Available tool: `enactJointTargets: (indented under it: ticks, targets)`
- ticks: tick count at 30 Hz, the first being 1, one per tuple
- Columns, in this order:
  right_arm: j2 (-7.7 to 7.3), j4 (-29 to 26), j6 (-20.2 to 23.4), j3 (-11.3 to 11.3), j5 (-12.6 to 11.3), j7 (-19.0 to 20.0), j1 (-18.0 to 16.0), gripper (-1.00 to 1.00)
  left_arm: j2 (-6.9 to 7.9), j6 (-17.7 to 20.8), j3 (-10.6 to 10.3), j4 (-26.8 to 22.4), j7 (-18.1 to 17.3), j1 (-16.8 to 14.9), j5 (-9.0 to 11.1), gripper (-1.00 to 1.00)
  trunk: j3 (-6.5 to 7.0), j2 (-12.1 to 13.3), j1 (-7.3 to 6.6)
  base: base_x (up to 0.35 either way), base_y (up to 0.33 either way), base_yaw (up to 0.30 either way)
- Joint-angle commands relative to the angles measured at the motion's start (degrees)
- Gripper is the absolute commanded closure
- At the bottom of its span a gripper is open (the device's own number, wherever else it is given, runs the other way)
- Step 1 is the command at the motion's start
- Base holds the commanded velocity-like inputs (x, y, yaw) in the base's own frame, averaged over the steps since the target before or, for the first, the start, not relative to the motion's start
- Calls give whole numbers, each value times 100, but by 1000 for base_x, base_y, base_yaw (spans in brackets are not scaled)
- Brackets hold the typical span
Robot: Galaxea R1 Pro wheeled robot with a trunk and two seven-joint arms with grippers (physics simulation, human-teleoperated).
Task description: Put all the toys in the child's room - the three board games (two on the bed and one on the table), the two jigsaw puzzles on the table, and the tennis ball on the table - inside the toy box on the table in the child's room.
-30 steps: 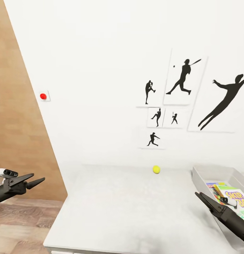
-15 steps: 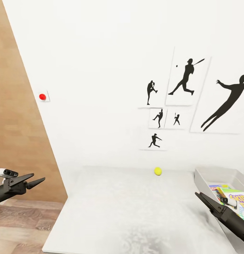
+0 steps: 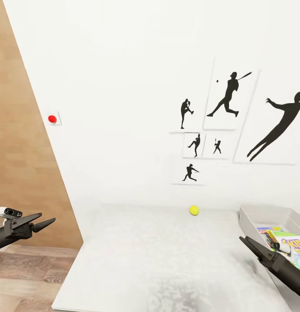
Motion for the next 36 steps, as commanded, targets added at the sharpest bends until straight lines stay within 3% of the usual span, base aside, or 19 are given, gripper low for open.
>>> enactJointTargets:
  ticks: [1, 10, 15, 19, 21, 23, 24, 25, 28, 31, 33, 36]
  targets:
    - [4, -2, 77, -1, -16, -7, -4, -100, 3, 58, -5, -1, -19, -5, 3, -100, -14, -13, 4, 0, 0, 0]
    - [8, -131, 275, -3, -4, -366, -11, -100, 5, 54, -3, -1, -19, -5, 8, -100, -14, -13, 4, 0, 0, 0]
    - [17, -449, 877, 9, -25, -1554, -147, -100, 0, 54, -4, -7, -19, -5, 11, -100, -14, -13, 4, 0, 0, 0]
    - [37, -838, 1665, 248, -66, -3071, -853, -100, 3, 69, -3, -7, -19, -5, 10, -100, -14, -13, 4, 0, 0, 0]
    - [117, -925, 1916, 656, -95, -4092, -1523, -100, 2, 85, -3, -5, -19, -5, 7, -100, -14, -13, 4, 0, 0, 0]
    - [197, -912, 1976, 911, -101, -4589, -1864, -100, 3, 93, -3, -5, -19, -5, 6, -100, -14, -13, 4, 0, 0, 0]
    - [292, -834, 2014, 1164, -103, -5086, -2192, -100, 4, 98, -3, -5, -19, -5, 5, -100, -14, -13, 4, 0, 0, 0]
    - [346, -761, 2027, 1281, -103, -5338, -2353, -100, 4, 99, -3, -5, -19, -5, 5, -100, -14, -13, 4, 0, 0, 0]
    - [626, -107, 2067, 1707, -97, -6569, -3137, -100, 5, 106, -3, -5, -19, -5, 4, -100, -14, -13, 4, 0, 0, 0]
    - [869, 670, 2053, 1852, -72, -7378, -3713, -100, 4, 111, -3, -3, -19, -5, 4, -100, -14, -13, 4, 0, 0, 0]
    - [982, 1142, 1984, 1891, -55, -7672, -3985, -100, 5, 113, -3, -2, -19, -5, 5, -100, -14, -13, 4, 0, 0, 0]
    - [1137, 2461, 1481, 1959, -3, -8092, -4643, -100, 5, 119, -4, -1, -19, -5, 8, -100, -14, -13, 4, 0, 0, 0]
